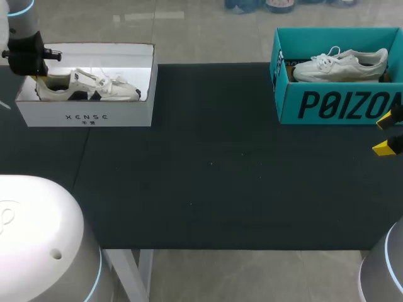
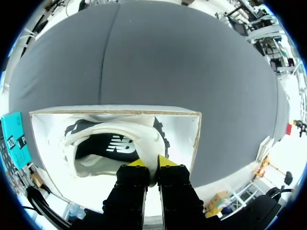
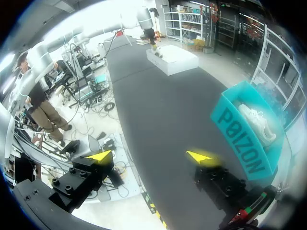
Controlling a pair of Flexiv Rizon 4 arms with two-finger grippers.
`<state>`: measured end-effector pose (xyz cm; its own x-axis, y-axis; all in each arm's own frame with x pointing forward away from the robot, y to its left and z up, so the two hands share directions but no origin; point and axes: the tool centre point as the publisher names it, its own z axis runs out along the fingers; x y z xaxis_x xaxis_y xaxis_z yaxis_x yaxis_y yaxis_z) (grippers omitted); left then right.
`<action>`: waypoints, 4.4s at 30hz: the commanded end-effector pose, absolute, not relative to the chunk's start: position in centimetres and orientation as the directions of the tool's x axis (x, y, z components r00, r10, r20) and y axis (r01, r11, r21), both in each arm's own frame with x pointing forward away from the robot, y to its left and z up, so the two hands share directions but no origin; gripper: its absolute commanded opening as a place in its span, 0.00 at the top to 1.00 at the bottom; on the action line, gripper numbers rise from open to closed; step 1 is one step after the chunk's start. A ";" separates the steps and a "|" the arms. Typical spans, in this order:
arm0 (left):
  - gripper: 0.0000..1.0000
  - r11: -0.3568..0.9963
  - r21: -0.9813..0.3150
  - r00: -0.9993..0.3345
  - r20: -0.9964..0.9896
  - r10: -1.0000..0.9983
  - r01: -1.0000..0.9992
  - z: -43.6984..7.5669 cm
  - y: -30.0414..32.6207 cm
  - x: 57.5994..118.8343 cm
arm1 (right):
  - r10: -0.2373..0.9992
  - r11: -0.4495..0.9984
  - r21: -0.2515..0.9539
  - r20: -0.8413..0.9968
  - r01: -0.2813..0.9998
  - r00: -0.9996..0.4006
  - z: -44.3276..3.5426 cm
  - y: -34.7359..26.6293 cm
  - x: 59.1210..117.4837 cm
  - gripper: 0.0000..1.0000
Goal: Take the shoe out of the shoebox, open the shoe tongue, remove and reinsert the insole, then place the shoe into the shoebox
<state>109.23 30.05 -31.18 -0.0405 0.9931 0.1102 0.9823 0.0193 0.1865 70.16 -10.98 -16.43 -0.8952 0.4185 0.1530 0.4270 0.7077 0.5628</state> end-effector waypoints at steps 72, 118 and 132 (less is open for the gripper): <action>0.00 0.968 0.051 -0.964 -0.091 0.248 0.244 -23.8 9.0 92.4 | 0.420 0.708 0.562 0.152 0.428 -0.895 -16.5 -11.0 70.1 0.00; 0.00 0.968 0.051 -0.964 -0.091 0.248 0.244 -23.8 9.0 92.4 | 0.751 0.622 0.328 0.008 0.711 -0.660 -16.4 -15.8 83.3 0.00; 0.00 0.968 0.051 -0.964 -0.091 0.248 0.244 -23.8 9.0 92.4 | 0.889 0.456 0.247 -0.070 0.855 -0.453 -17.6 -18.3 93.0 0.00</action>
<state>92.47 8.95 -23.79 -0.9646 0.2479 -0.0899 0.2443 0.9685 0.0489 91.19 -19.26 -17.78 -0.4545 0.8881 -0.0685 0.8115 0.4446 0.3792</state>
